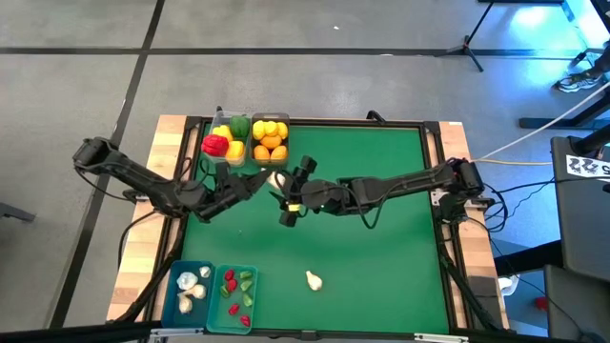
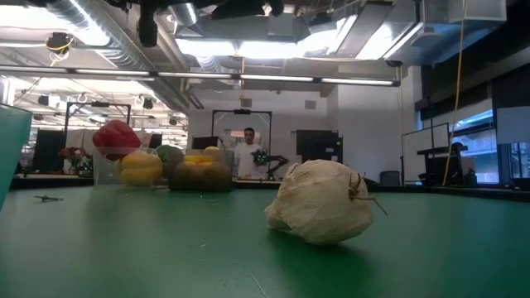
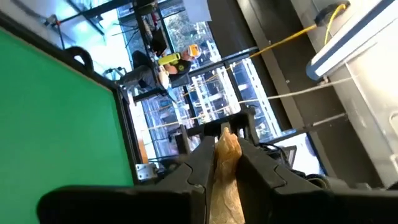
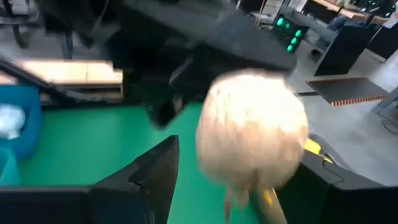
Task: Sort produce into baskets
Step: Put the white garlic into the blue bin
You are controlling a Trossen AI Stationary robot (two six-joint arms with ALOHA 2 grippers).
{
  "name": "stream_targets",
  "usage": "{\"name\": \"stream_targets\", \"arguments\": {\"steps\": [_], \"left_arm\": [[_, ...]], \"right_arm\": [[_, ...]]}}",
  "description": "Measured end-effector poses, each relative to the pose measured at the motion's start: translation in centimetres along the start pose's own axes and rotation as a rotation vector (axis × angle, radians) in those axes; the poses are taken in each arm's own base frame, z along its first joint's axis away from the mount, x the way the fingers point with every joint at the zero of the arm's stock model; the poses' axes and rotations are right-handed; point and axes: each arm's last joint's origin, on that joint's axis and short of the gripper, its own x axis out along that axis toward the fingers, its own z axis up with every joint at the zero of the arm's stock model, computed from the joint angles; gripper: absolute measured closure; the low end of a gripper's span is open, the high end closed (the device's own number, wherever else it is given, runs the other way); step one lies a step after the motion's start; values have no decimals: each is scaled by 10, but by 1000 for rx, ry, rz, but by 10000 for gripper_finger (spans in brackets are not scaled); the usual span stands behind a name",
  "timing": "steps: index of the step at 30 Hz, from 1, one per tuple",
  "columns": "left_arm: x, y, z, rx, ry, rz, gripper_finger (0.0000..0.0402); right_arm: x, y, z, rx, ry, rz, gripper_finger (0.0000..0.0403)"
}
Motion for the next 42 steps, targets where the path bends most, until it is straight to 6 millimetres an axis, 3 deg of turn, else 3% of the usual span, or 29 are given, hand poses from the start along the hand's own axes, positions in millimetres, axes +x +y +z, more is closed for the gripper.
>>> {"name": "stream_targets", "arguments": {"steps": [6,13,16,20,25,30,34,42], "left_arm": [[-7,-11,9,115,135,-104,354],[-30,-13,4,220,793,-344,354],[-46,-9,-3,192,1062,-356,354],[-73,3,-16,148,1369,-202,354],[-110,22,-24,138,1612,145,354],[-145,36,-21,157,1728,479,355],[-160,46,-16,203,1653,677,355],[-167,50,-12,270,1468,658,354]], "right_arm": [[-19,9,-10,-72,141,28,173],[-42,23,-28,-148,327,66,173],[-48,29,-32,-163,358,79,173],[-52,33,-34,-162,373,86,173],[-52,33,-34,-138,376,81,173],[-52,34,-34,-109,378,75,173],[-52,34,-34,-99,378,73,173],[-52,34,-34,-96,377,73,173]]}}
